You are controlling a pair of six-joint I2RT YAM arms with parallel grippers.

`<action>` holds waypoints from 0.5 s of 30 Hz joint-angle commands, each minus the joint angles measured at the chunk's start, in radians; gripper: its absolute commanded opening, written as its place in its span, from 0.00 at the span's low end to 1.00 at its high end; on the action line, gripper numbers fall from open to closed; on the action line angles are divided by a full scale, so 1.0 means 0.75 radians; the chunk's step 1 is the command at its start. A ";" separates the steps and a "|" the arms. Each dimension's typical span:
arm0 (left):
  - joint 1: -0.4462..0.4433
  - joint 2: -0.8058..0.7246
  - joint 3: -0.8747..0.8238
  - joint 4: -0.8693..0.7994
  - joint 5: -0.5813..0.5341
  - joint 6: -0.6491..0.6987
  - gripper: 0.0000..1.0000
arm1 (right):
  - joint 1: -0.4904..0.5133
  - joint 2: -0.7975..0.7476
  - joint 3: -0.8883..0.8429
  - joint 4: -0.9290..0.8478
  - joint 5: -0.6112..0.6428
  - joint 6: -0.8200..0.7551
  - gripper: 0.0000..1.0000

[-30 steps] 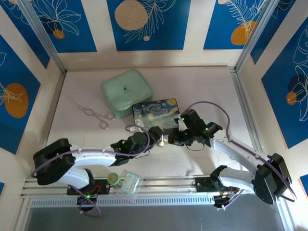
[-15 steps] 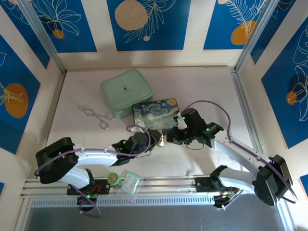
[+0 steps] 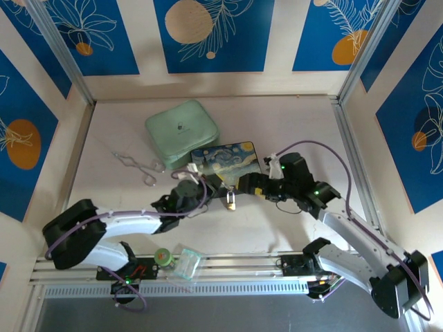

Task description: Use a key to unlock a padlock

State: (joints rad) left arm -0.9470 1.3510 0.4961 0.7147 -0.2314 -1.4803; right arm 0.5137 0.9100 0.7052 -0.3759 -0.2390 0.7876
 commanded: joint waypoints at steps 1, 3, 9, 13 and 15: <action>0.044 -0.123 0.049 -0.011 0.083 0.199 0.00 | -0.079 -0.020 -0.014 0.218 -0.151 -0.004 0.97; 0.055 -0.146 0.095 -0.032 0.146 0.276 0.00 | -0.112 -0.019 -0.095 0.481 -0.278 0.082 0.93; 0.062 -0.249 0.251 -0.283 0.297 0.562 0.00 | -0.113 0.021 -0.158 0.845 -0.383 0.105 0.77; 0.064 -0.286 0.285 -0.287 0.365 0.647 0.00 | -0.108 0.069 -0.188 1.053 -0.459 0.151 0.73; 0.064 -0.287 0.302 -0.300 0.392 0.663 0.00 | -0.086 0.088 -0.201 1.150 -0.481 0.181 0.71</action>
State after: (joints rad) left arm -0.9051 1.1465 0.6861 0.5369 -0.0074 -1.0729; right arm 0.4332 0.9607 0.5774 0.3004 -0.5255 0.8879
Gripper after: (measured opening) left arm 0.051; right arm 0.725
